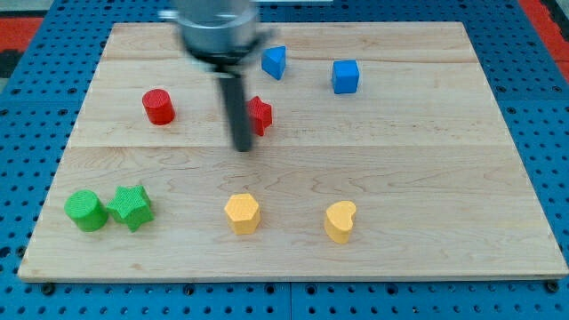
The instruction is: Push the blue cube towards the yellow heart
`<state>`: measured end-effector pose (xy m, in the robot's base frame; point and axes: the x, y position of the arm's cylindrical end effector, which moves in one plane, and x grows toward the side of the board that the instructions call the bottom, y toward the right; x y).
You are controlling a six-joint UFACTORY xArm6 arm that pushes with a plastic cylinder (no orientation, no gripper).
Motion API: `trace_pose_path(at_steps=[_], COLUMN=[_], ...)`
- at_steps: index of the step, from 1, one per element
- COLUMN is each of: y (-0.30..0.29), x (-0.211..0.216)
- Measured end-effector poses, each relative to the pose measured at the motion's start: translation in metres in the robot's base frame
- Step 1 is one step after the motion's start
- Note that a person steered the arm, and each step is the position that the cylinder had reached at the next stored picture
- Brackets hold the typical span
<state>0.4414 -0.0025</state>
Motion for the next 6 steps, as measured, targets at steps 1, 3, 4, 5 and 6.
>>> trace_pose_path(at_steps=[1,3,4,5,6], y=[0.103,0.129,0.114,0.071,0.088], x=[-0.034,-0.128,-0.165,-0.132,-0.084])
